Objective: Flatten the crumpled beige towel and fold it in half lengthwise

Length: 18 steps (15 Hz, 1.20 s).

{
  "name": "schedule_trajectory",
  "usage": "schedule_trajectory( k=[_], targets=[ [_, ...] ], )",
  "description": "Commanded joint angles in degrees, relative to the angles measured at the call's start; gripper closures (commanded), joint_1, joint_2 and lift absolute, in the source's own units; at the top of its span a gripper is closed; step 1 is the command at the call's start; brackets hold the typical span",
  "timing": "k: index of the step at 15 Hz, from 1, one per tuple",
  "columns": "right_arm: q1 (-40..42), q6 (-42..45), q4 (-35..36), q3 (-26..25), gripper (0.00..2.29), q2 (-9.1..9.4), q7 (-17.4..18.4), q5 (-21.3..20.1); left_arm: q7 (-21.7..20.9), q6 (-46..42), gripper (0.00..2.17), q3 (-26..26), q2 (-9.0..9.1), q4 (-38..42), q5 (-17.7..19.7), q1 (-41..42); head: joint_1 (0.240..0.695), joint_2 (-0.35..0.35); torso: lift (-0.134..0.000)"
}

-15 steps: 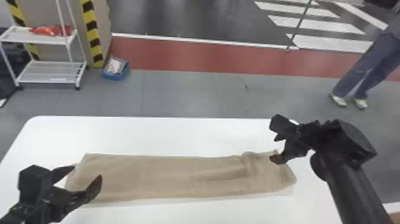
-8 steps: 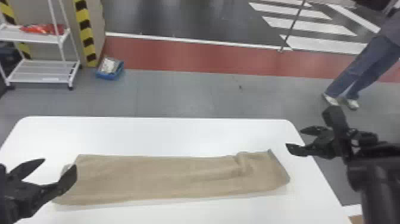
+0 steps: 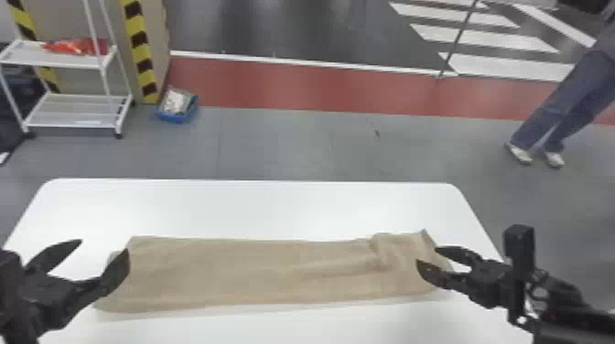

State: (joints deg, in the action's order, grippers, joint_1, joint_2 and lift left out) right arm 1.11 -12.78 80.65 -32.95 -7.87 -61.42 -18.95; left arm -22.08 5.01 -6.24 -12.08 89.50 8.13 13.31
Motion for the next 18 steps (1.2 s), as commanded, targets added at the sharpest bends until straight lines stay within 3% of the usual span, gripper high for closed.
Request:
schedule_trajectory(
  k=[1,2,3,5,10,15,18],
  targets=[
    [2.1,5.1,0.0,1.7,1.28,3.21,1.7,2.6,-0.2,-2.2,0.14,0.0,-0.31,-1.4,0.0,0.0,0.695,-0.154,0.000],
    [2.8,6.7,0.0,2.5,1.78,4.36,2.9,3.2,-0.2,-2.8,0.14,0.0,-0.40,-2.0,0.0,0.0,0.695,-0.135,0.000],
    [3.5,8.6,0.0,3.7,2.06,5.59,4.5,3.5,-0.2,-3.5,0.14,0.0,-0.40,-2.5,0.0,0.1,0.695,-0.117,0.000],
    [3.9,12.3,-2.5,6.1,2.08,6.82,7.3,3.5,-0.3,-4.9,0.14,0.0,-0.57,-3.2,0.1,0.1,0.695,-0.068,0.000],
    [1.9,23.0,-12.1,7.6,2.08,6.11,12.6,2.4,-1.3,-5.9,0.14,0.1,-0.92,-3.1,0.7,0.7,0.695,-0.011,0.000],
    [-0.8,33.9,-21.6,8.3,2.08,4.44,18.4,2.1,-1.4,-6.1,0.14,1.2,-0.84,-3.1,0.4,0.8,0.695,-0.022,0.000],
    [-3.5,33.9,-27.4,9.7,2.08,2.42,21.1,0.3,-1.6,-6.1,0.15,1.3,-0.92,-3.0,0.3,1.0,0.695,-0.033,0.000]
  ],
)
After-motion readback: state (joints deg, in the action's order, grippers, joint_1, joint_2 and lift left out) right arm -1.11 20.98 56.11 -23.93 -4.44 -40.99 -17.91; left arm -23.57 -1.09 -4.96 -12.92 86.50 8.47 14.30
